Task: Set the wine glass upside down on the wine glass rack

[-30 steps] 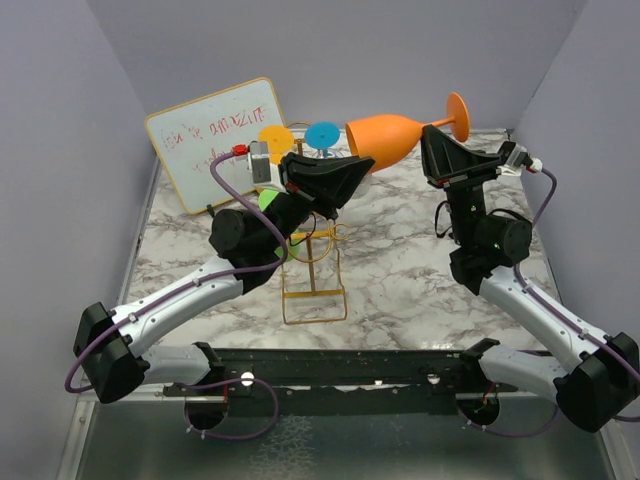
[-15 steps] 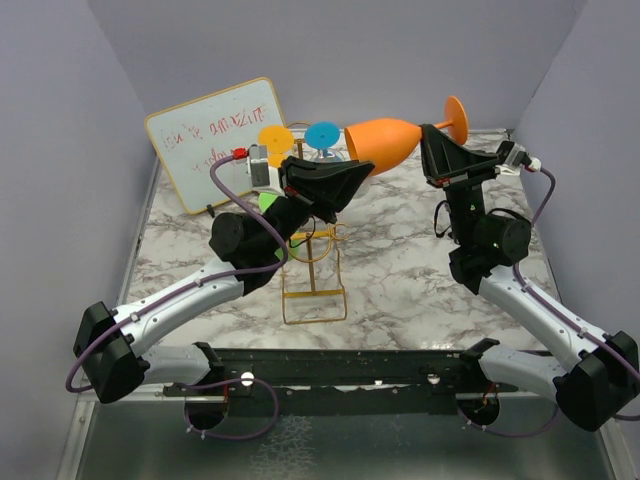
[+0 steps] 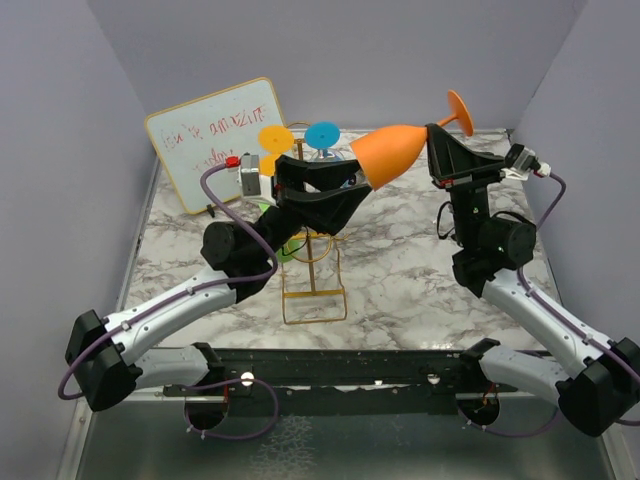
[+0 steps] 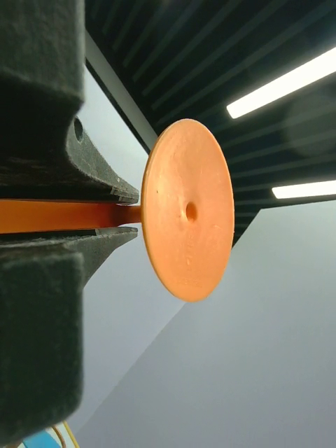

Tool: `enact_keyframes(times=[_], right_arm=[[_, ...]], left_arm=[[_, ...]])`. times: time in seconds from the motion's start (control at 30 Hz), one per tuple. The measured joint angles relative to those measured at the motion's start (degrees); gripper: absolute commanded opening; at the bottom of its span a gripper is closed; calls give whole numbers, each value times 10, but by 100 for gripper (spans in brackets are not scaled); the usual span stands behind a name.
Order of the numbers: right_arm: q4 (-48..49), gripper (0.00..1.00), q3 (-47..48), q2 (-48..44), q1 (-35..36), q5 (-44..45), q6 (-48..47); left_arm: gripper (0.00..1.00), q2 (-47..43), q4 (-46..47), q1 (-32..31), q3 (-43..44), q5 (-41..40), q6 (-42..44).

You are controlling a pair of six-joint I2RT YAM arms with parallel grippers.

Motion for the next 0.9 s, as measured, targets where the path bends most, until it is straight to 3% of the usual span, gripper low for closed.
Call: enact_keyframes(times=[0.23, 0.43, 0.63, 0.9], right_arm=[[-65, 1, 1, -47, 0, 18, -101], [-170, 1, 1, -112, 0, 49, -221], [-249, 1, -8, -152, 0, 54, -356], [-331, 1, -17, -132, 0, -15, -487]], left_arm=[[86, -55, -50, 0, -3, -26, 32], [89, -119, -160, 0, -1, -73, 88], [89, -150, -350, 0, 53, -146, 153], [89, -156, -559, 0, 125, -242, 225]])
